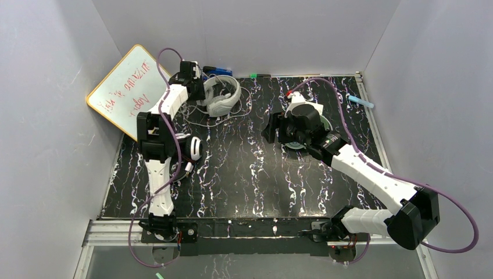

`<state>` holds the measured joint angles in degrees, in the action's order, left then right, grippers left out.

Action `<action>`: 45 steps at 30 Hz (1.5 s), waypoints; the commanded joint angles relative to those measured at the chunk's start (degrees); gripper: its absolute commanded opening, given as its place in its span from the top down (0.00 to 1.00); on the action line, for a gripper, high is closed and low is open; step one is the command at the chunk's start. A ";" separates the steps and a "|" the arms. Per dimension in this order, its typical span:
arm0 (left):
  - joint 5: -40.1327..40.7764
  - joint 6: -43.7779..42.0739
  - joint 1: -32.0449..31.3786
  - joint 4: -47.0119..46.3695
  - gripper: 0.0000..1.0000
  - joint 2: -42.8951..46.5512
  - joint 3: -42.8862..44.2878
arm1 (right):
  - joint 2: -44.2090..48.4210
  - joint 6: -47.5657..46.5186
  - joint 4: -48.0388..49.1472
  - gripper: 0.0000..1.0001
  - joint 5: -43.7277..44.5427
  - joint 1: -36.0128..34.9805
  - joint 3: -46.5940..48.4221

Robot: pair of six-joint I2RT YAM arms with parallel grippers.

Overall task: Wrap the headphones
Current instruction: Pick up the headphones from the center of the board.

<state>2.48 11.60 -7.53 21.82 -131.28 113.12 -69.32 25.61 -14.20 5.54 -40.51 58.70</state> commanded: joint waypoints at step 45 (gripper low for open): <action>2.76 -2.99 -38.34 -12.93 0.78 77.26 -74.86 | -3.71 -0.70 -18.81 0.48 -15.10 -7.38 14.29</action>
<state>0.43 12.29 -42.50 12.23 -54.24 38.79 -68.58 23.77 -32.88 -13.89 -45.47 69.63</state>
